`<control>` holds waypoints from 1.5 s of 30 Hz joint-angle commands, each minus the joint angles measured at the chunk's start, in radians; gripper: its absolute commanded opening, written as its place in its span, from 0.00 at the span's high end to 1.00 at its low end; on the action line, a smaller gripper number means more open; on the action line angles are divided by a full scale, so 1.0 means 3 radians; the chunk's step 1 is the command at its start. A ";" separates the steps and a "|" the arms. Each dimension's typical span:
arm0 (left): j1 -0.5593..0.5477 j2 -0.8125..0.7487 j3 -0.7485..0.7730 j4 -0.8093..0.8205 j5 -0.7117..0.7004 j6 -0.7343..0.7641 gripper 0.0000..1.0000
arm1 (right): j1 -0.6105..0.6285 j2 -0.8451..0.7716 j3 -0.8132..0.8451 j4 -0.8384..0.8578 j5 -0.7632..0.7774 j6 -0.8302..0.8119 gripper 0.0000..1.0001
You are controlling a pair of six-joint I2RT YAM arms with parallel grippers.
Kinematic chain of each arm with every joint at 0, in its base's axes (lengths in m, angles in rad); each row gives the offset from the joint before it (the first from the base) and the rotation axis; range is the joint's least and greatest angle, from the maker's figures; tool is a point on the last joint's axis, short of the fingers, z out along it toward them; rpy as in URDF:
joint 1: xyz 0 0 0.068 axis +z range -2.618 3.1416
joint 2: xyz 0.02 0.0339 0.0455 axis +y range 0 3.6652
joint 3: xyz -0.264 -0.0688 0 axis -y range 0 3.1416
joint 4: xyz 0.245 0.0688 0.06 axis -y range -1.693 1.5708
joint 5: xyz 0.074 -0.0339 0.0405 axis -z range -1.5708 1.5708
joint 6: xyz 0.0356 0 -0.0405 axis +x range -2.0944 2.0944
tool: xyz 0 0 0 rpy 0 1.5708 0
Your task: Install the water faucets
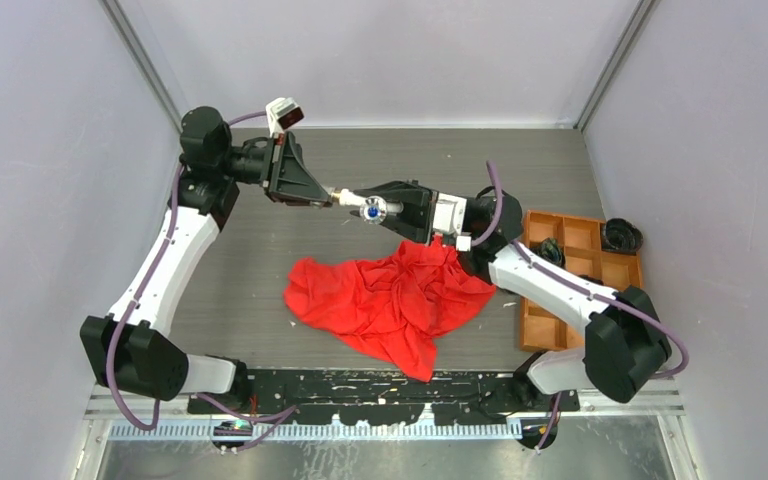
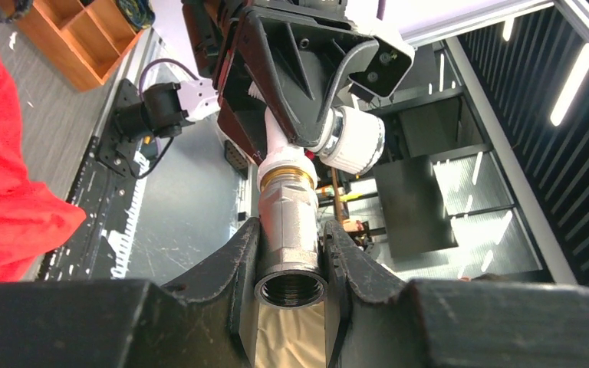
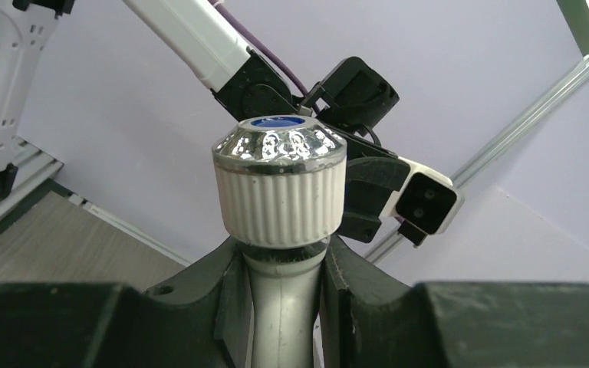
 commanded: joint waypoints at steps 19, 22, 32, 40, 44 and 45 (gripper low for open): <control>-0.0243 0.0121 -0.0158 0.1334 -0.0813 0.0295 1.00 | 0.0010 0.0709 0.1464 -0.0524 0.0195 0.3018 1.00; -0.0242 0.0137 -0.0156 0.1448 -0.0937 0.0426 1.00 | -0.0013 0.0745 0.1730 -0.0978 0.0122 0.3166 1.00; -0.0251 -0.0197 -0.0423 0.1543 -0.1554 0.1242 1.00 | -0.0100 0.1087 0.2226 -0.1129 -0.0088 0.4263 1.00; -0.0293 -0.0354 -0.0681 0.1544 -0.1792 0.1734 1.00 | -0.0159 0.1586 0.2313 -0.0571 0.0248 0.5901 1.00; -0.0316 -0.0499 -0.0848 0.1233 -0.1898 0.2463 1.00 | -0.0188 0.1564 0.2229 -0.0978 0.0394 0.6066 1.00; -0.0319 -0.0547 -0.0875 0.1069 -0.1942 0.2704 1.00 | -0.0191 0.1548 0.2208 -0.1069 0.0413 0.6090 1.00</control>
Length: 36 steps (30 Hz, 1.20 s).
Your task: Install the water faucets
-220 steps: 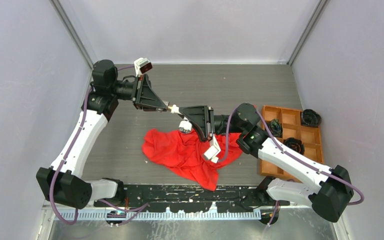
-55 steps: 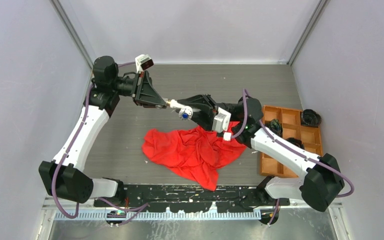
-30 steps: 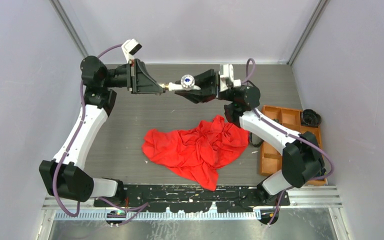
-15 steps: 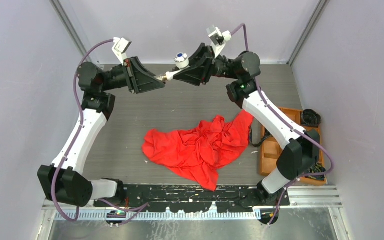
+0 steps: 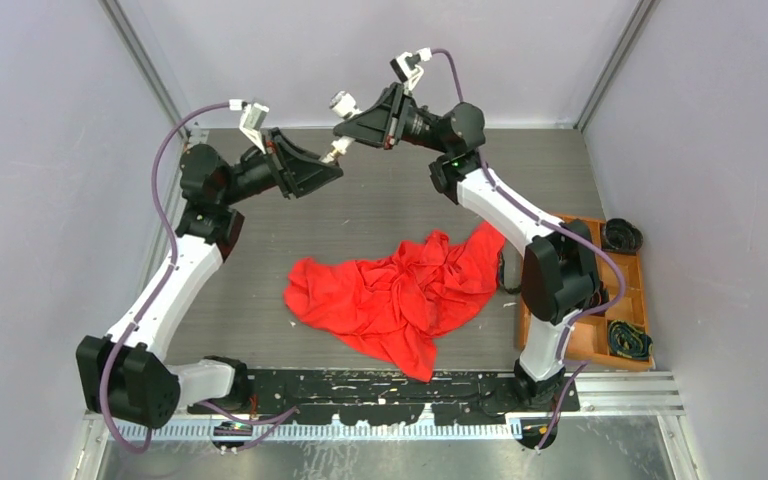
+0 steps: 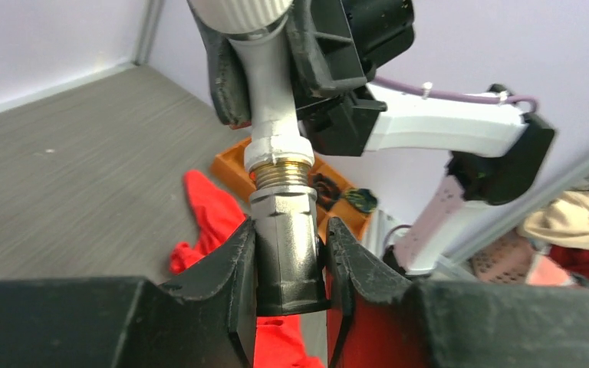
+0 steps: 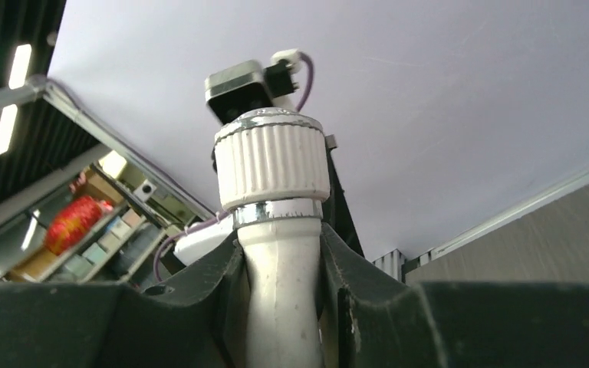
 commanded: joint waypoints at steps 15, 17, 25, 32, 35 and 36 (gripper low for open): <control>-0.0705 -0.0468 -0.0323 -0.1138 -0.1621 0.2950 1.00 | 0.0311 -0.0237 -0.0363 -0.1287 0.0845 0.0557 1.00; -0.0812 -0.0456 -0.0320 -0.1237 -0.1874 0.3163 1.00 | 0.0310 -0.0255 -0.0350 -0.1447 0.0937 0.0517 1.00; -0.0893 -0.0439 -0.0384 -0.1266 -0.2177 0.3329 1.00 | 0.0264 -0.0222 -0.0364 -0.1507 0.0996 0.0437 0.97; -0.0751 -0.0456 -0.0453 -0.1101 -0.1993 0.3031 1.00 | 0.0222 -0.0360 -0.0562 -0.1255 0.1062 0.0359 0.19; -0.0629 -0.0443 -0.0463 -0.1039 -0.1851 0.2854 1.00 | 0.0220 -0.0425 -0.0587 -0.1301 0.1098 0.0237 0.13; -0.0611 -0.0445 -0.0466 -0.1032 -0.1834 0.2834 1.00 | 0.0221 -0.0446 -0.0590 -0.1328 0.1111 0.0202 0.12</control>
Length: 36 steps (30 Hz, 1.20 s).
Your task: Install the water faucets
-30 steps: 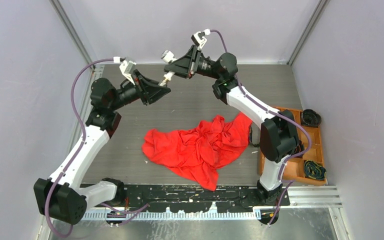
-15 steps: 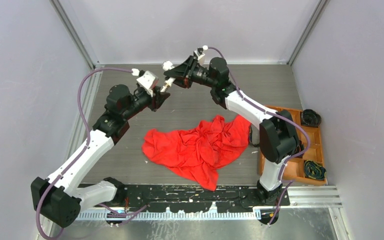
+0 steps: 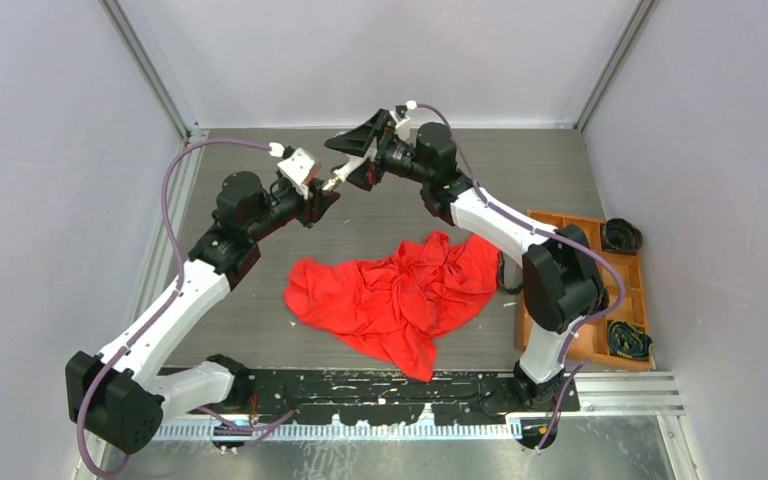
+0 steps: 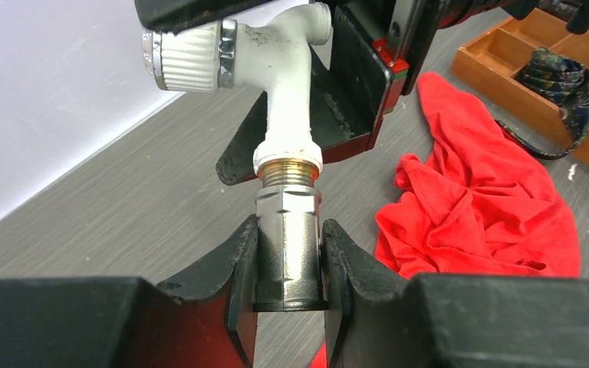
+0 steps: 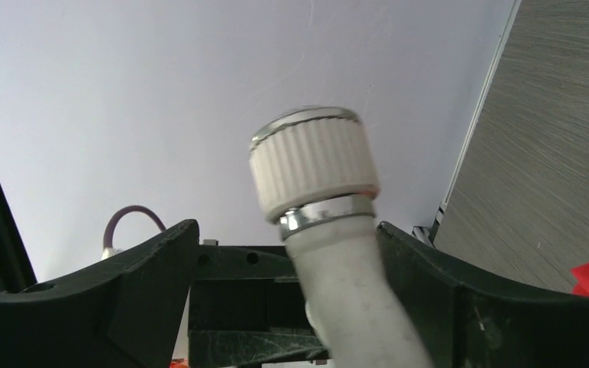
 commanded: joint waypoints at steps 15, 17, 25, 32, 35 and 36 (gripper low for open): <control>0.1045 0.0142 0.0105 0.0882 0.1342 -0.1696 1.00 | -0.0085 -0.0639 -0.0216 -0.0091 -0.0274 -0.1017 0.00; 0.1132 0.0170 0.0136 0.0962 0.1478 -0.1895 1.00 | -0.0124 -0.0658 -0.0292 0.0091 -0.0479 -0.1113 0.00; 0.1302 0.0247 0.0564 0.0667 0.2210 -0.2698 1.00 | -0.0293 -0.1234 -0.0584 0.0044 -0.1276 -0.3223 0.01; 0.1299 0.0368 0.0689 0.0827 0.2927 -0.3648 1.00 | -0.0339 -0.1704 -0.0898 -0.0178 -0.1586 -0.4970 0.00; 0.1290 0.0267 0.0630 0.0833 0.3072 -0.3811 1.00 | -0.0352 -0.1525 -0.0571 -0.0382 -0.1569 -0.5009 0.00; 0.1286 0.0239 0.0608 0.0826 0.3110 -0.3828 1.00 | -0.0352 -0.1453 -0.0444 -0.0393 -0.1597 -0.4969 0.00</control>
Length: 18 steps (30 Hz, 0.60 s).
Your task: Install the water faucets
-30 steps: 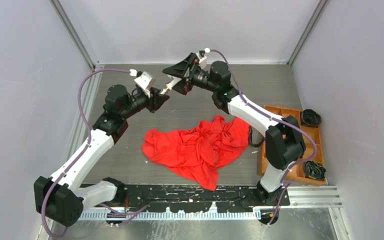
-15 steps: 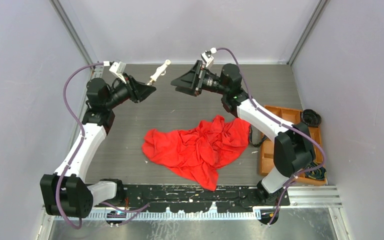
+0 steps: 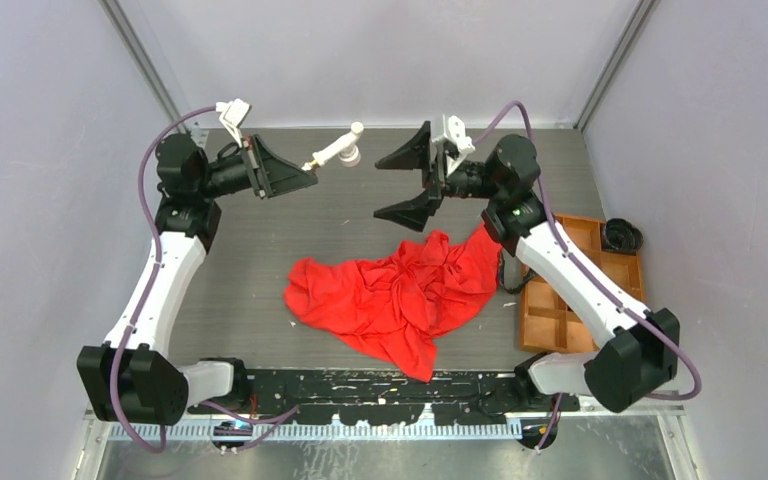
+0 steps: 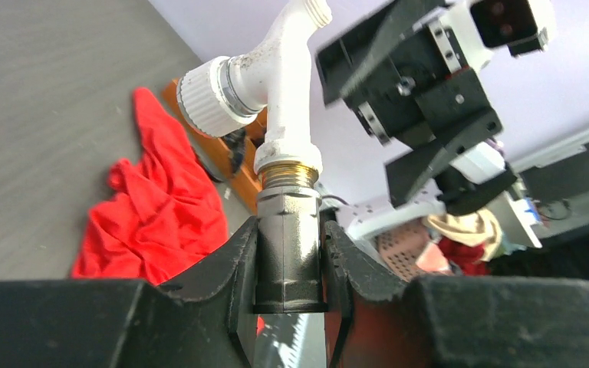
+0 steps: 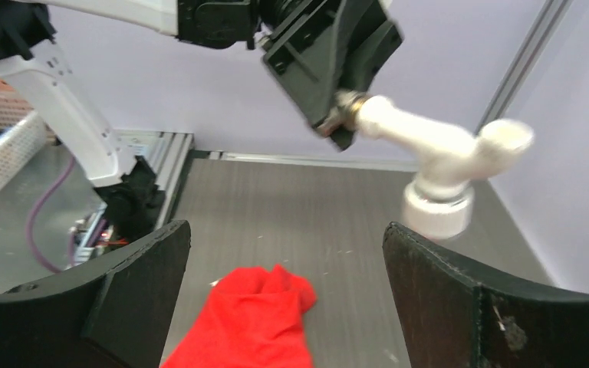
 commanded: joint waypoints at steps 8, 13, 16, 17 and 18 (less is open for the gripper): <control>-0.0029 -0.0298 -0.0011 0.0228 0.0507 -0.0470 1.00 | -0.0022 0.0749 0.0681 0.0714 -0.0297 0.0443 0.00; -0.0099 -0.0285 -0.0005 0.0235 0.0607 -0.0485 1.00 | -0.0014 0.1029 0.0870 0.1339 -0.0433 0.1110 0.00; -0.0177 -0.0273 -0.0003 0.0237 0.0629 -0.0461 1.00 | -0.0013 0.1148 0.0983 0.1510 -0.0511 0.1468 0.02; -0.0186 -0.0269 0.0001 0.0230 0.0625 -0.0455 1.00 | -0.0012 0.1189 0.1049 0.1447 -0.0531 0.1566 0.05; -0.0187 -0.0261 0.0004 0.0230 0.0624 -0.0447 1.00 | -0.0009 0.1244 0.1144 0.1341 -0.0573 0.1621 0.10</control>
